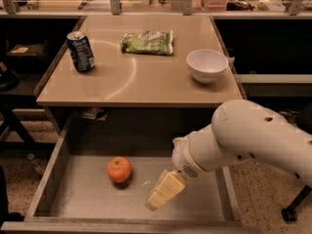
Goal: Pick orange from top drawer and place on counter
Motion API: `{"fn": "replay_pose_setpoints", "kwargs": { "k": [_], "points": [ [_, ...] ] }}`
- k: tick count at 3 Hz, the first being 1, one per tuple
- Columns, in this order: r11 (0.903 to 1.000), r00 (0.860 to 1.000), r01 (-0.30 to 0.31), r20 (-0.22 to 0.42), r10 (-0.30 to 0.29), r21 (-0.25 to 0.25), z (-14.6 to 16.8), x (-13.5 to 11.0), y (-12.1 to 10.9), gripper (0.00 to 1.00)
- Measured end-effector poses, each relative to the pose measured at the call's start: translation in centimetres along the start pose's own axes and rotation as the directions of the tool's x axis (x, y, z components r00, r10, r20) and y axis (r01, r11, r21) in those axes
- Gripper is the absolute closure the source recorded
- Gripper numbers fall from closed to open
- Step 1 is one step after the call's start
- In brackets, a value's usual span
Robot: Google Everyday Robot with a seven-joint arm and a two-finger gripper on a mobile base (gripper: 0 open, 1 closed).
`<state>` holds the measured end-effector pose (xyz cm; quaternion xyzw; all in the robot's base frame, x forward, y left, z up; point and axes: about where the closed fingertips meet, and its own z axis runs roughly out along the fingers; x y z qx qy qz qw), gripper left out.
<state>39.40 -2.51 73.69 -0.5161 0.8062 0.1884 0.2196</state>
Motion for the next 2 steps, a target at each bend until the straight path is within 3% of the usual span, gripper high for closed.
{"fn": "replay_pose_setpoints", "kwargs": {
  "k": [1,2],
  "points": [
    [1.0,0.999,-0.002,0.051,0.002,-0.009,2.33,-1.12,-0.02,0.0],
    [1.0,0.998,-0.002,0.056,0.002,-0.004,2.38,-1.26,-0.16,0.0]
  ]
}}
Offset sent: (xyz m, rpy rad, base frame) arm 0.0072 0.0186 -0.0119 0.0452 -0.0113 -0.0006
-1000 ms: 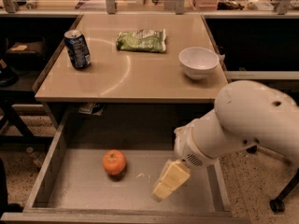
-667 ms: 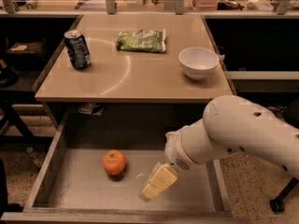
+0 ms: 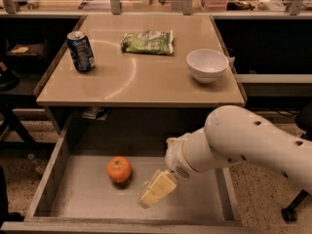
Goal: Pick orange from top drawer and place on counter
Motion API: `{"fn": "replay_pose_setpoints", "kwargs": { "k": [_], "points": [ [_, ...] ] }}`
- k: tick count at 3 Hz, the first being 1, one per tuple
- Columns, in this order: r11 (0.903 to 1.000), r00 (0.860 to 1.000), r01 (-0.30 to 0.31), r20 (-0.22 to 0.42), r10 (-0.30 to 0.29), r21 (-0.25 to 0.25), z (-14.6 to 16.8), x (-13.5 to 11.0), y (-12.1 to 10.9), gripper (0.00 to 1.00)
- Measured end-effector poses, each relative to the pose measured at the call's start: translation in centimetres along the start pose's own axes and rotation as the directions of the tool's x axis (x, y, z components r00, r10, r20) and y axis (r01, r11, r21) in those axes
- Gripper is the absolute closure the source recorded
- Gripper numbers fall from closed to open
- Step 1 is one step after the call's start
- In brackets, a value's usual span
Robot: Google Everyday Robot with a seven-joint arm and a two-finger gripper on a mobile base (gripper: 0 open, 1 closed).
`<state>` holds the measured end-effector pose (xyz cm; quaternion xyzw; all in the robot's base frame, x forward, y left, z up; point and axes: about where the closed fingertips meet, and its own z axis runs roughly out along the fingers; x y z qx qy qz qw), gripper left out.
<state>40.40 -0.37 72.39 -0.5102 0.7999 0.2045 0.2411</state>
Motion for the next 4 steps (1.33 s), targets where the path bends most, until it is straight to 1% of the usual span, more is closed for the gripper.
{"fn": "replay_pose_setpoints", "kwargs": {
  "k": [1,2,3,4],
  "points": [
    [0.9998,1.0,-0.014,0.024,0.014,-0.013,0.9,0.1,0.5,0.0],
    [0.9987,0.997,-0.034,0.066,0.036,-0.039,4.5,-0.2,1.5,0.0],
    [0.9996,0.991,-0.016,0.135,0.013,0.022,8.8,-2.7,-0.1,0.0],
    [0.9996,0.99,-0.012,0.139,0.008,0.027,9.0,-3.0,-0.2,0.0]
  ]
}}
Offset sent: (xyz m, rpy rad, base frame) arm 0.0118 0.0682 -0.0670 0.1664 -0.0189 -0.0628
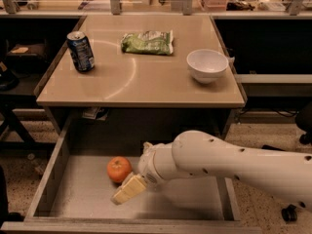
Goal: Pick orange from top drawer and place on counter
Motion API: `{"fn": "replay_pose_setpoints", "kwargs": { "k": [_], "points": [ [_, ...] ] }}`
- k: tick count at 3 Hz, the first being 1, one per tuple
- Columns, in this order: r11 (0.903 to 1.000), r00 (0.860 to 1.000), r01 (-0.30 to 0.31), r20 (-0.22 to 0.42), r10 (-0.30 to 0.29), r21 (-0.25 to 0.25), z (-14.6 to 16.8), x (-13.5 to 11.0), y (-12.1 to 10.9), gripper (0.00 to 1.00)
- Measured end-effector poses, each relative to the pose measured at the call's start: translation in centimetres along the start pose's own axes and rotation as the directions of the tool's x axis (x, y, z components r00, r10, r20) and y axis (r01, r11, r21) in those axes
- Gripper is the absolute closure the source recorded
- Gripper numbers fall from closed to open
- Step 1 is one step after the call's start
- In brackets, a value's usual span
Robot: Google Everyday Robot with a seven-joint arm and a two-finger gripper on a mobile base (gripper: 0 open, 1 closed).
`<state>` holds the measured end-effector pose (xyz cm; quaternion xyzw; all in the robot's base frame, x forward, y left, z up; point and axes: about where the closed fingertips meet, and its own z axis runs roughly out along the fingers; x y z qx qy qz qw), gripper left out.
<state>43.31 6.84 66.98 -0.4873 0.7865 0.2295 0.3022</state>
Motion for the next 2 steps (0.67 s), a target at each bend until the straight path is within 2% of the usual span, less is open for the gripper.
{"fn": "replay_pose_setpoints", "kwargs": {
  "k": [1,2],
  "points": [
    [0.9999,1.0,-0.003,0.025,0.003,0.012,1.0,-0.3,-0.2,0.0],
    [0.9999,0.998,-0.01,0.062,0.009,0.014,3.4,-1.7,-0.6,0.0]
  ]
}}
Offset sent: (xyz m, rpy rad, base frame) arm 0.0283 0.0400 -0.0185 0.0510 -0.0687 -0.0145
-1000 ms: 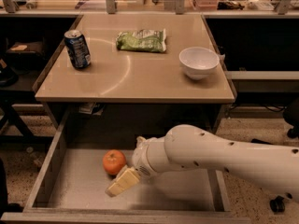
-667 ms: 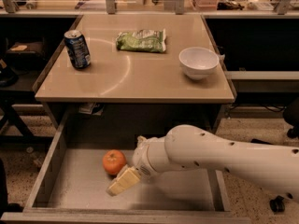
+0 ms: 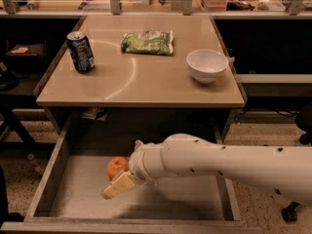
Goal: Pick orange from top drawer and place on counter
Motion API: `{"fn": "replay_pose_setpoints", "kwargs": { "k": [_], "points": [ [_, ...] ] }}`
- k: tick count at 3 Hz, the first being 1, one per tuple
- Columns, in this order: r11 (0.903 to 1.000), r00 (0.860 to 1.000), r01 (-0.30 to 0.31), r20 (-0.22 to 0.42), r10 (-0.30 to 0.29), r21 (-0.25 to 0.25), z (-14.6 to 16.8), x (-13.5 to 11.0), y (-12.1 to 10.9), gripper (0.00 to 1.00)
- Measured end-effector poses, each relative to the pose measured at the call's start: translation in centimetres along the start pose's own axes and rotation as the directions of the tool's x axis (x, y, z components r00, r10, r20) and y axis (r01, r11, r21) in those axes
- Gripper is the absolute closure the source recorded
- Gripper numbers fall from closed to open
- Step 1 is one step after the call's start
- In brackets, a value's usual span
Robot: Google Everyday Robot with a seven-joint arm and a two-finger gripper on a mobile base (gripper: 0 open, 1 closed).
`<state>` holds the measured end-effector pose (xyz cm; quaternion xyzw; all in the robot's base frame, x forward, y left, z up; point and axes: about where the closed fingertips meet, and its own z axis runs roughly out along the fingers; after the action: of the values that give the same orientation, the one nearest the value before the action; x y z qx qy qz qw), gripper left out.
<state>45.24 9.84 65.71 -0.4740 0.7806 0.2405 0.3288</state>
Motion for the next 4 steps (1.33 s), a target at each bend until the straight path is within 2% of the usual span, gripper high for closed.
{"fn": "replay_pose_setpoints", "kwargs": {
  "k": [2,3,4],
  "points": [
    [0.9999,1.0,0.006,0.02,-0.006,-0.012,0.8,0.0,0.3,0.0],
    [0.9992,0.998,0.036,0.059,-0.035,-0.018,4.4,0.0,0.9,0.0],
    [0.9992,0.998,0.036,0.059,-0.035,-0.018,4.4,0.0,0.9,0.0]
  ]
}}
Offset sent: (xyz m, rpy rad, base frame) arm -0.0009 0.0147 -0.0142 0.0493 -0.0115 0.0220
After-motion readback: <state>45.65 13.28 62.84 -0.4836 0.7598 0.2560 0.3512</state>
